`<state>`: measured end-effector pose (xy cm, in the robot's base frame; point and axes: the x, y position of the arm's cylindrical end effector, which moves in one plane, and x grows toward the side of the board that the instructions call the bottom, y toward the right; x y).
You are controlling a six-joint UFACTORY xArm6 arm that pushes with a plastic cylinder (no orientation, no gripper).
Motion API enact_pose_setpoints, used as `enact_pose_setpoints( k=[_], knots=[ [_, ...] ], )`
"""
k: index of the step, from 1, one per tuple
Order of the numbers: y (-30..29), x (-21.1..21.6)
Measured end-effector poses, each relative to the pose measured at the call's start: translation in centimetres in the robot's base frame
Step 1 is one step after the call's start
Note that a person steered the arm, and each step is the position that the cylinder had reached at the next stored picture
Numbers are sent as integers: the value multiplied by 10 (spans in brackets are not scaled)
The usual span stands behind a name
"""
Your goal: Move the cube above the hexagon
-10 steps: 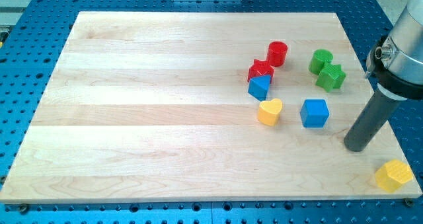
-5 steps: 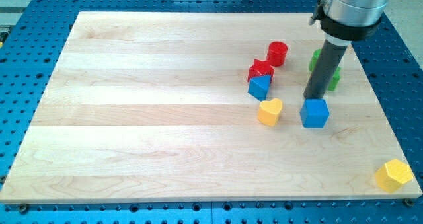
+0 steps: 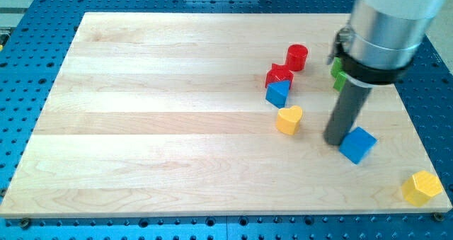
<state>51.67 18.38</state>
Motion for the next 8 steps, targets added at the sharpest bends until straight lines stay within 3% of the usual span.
enact_pose_setpoints(
  k=[2,4,5,8],
  knots=[
    [37,15],
    [-14,33],
    [-11,50],
    [33,38]
  ],
)
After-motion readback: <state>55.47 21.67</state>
